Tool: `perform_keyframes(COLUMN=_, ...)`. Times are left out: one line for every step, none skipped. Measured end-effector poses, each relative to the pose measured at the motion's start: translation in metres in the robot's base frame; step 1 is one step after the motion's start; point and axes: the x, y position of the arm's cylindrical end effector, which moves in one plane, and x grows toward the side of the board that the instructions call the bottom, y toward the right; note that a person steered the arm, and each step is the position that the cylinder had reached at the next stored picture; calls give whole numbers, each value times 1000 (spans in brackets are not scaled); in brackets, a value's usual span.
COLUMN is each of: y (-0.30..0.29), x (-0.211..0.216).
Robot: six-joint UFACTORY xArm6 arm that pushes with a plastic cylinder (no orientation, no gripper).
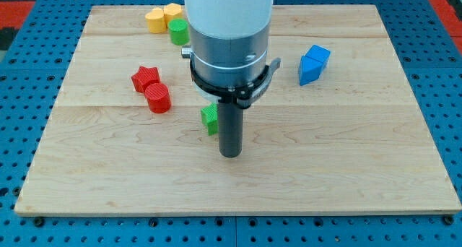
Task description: Move the green star closer to the green circle
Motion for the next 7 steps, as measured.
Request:
perform_keyframes(y=0, x=-12)
perform_keyframes(y=0, x=-24)
perform_keyframes(y=0, x=-24)
perform_keyframes(y=4, x=-24)
perform_keyframes(y=20, x=-20)
perform_keyframes(y=28, x=-10)
perform_keyframes(y=-12, x=-3)
